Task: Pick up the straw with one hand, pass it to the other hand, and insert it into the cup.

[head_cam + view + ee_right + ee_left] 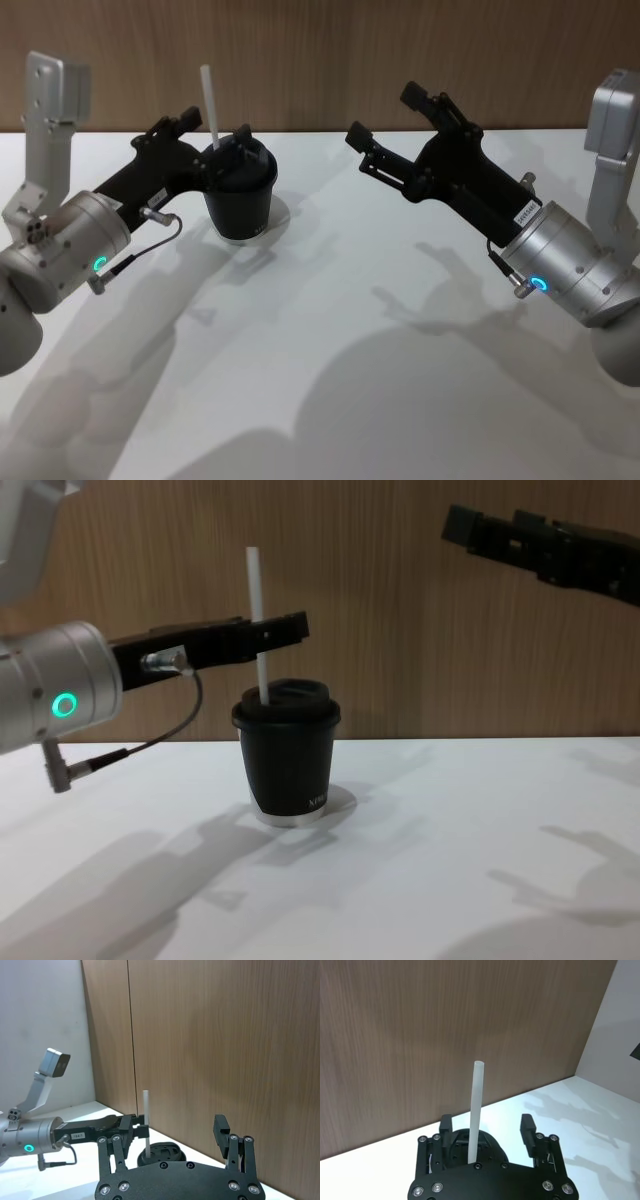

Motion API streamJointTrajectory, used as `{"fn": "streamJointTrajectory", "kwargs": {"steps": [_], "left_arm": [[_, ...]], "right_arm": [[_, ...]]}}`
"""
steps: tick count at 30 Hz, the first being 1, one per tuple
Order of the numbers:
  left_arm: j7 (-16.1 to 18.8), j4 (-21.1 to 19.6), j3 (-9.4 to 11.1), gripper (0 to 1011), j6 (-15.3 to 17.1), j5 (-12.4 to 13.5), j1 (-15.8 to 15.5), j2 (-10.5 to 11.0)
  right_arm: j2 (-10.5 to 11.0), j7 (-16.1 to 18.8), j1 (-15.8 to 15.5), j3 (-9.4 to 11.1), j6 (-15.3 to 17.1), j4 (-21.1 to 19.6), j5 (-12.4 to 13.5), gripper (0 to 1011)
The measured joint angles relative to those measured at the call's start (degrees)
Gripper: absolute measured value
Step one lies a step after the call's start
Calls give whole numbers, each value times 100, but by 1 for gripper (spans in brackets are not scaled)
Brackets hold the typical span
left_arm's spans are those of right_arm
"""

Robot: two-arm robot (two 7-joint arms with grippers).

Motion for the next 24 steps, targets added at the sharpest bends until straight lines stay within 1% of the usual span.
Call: {"fn": "streamJointTrajectory", "kwargs": {"steps": [1,2,4,5,6,7,13,24], "left_arm": [[0,0,0,814,0,0,0,0],[8,-55,-31,869,-16,-13,59,16],[18,-153,-91,922,-36,-36,168,41],[20,-183,-108,945,-43,-43,200,49],[23,-214,-126,945,-51,-53,232,56],[27,-263,-154,994,-62,-67,282,68],[38,-489,-267,1001,-112,-107,536,116],[44,-689,-369,1002,-164,-136,759,155]], "right_arm": [[0,0,0,0,0,0,0,1001],[0,0,0,0,0,0,0,1001],[0,0,0,0,0,0,0,1001],[0,0,0,0,0,0,0,1001],[0,0,0,0,0,0,0,1001],[0,0,0,0,0,0,0,1001],[0,0,0,0,0,0,0,1001],[0,0,0,0,0,0,0,1001]]}}
